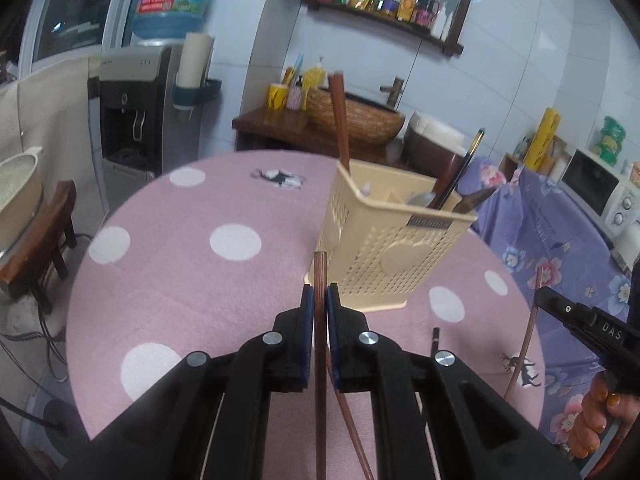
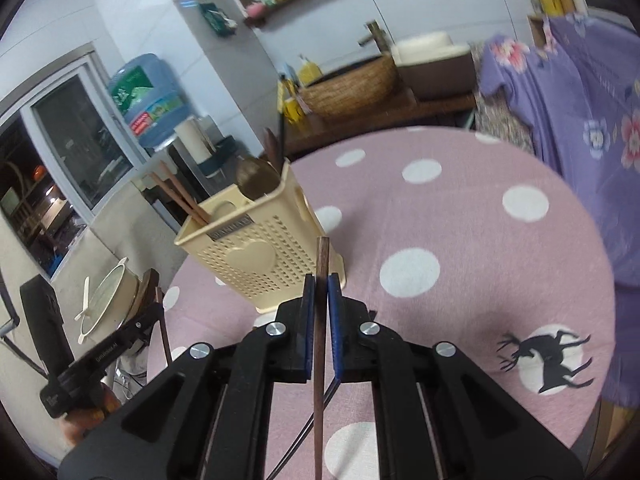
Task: Organize utensils
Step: 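Lift both chopstick pairs and carry them over the beige holder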
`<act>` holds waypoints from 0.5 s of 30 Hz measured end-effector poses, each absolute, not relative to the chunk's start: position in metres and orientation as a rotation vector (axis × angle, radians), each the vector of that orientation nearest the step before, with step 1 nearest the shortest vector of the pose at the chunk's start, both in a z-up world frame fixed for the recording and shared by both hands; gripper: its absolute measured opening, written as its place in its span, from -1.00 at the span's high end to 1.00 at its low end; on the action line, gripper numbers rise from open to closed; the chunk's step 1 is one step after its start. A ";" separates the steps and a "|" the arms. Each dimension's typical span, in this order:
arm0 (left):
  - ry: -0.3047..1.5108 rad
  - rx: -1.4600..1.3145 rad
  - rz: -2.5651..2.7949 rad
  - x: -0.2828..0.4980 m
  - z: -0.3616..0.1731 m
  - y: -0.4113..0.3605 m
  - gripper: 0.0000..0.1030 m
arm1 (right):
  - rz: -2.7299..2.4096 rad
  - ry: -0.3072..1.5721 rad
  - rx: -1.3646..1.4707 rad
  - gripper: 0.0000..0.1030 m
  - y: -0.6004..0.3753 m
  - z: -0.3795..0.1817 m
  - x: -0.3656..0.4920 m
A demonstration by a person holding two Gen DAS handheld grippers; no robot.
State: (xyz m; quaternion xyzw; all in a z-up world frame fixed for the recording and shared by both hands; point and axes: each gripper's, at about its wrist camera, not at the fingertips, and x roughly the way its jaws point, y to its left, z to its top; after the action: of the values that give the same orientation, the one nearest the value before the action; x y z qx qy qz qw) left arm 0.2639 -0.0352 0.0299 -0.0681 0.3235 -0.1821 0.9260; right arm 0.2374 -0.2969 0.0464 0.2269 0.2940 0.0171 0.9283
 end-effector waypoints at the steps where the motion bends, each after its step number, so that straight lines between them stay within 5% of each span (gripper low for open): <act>1: 0.645 -0.140 -0.377 0.261 0.035 -0.033 0.85 | 0.041 0.591 0.454 0.86 -0.296 0.052 0.233; 15: 0.484 -0.100 -0.370 0.237 0.075 -0.021 0.85 | 0.057 0.498 0.331 0.86 -0.288 0.095 0.205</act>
State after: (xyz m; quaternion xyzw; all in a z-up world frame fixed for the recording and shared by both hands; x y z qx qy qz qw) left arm 0.2371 -0.0206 0.0751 -0.0493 0.2381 -0.1822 0.9527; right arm 0.2050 -0.2880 0.0955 0.1628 0.2453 0.0282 0.9553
